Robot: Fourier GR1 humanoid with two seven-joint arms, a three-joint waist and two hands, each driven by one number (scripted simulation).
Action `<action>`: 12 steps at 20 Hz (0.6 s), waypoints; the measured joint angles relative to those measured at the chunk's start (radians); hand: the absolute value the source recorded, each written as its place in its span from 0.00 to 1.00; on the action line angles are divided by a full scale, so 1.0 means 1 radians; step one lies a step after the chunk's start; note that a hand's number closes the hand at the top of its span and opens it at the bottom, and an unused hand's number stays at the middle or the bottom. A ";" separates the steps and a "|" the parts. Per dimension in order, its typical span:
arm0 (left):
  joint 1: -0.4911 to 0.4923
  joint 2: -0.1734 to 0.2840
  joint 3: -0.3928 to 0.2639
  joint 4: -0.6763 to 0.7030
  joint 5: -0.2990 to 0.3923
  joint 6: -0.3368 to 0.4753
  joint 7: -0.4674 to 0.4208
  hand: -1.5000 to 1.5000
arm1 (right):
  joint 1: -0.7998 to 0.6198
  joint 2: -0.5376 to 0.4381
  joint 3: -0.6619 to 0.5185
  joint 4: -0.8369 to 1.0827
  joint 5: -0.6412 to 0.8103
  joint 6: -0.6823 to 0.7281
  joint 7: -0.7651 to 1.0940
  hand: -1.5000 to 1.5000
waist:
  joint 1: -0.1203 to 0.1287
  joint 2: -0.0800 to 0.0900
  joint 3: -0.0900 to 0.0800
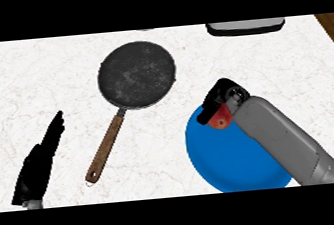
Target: Pick the pear from the plate and place it in the pan
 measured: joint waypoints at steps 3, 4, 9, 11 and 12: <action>0.019 -0.001 0.002 -0.015 -0.003 -0.004 -0.001 0.50 | 0.069 -0.042 0.042 -0.092 0.071 -0.012 -0.018 1.00 | -0.003 -0.004 0.001; 0.034 0.000 0.005 -0.018 0.000 -0.008 -0.011 0.50 | 0.091 -0.055 0.060 -0.124 0.101 -0.018 -0.023 1.00 | -0.004 -0.004 0.001; 0.030 0.001 0.016 -0.038 -0.001 -0.010 0.015 0.50 | 0.136 -0.142 0.117 -0.234 0.264 -0.054 -0.030 1.00 | -0.011 -0.004 0.001; 0.022 0.010 0.028 -0.034 0.004 -0.016 0.020 0.50 | 0.132 -0.181 0.124 -0.271 0.341 -0.082 -0.037 1.00 | -0.014 -0.004 0.002; 0.023 0.008 0.028 -0.028 0.004 -0.016 0.016 0.50 | 0.122 -0.198 0.127 -0.294 0.382 -0.099 -0.045 1.00 | -0.016 -0.004 0.002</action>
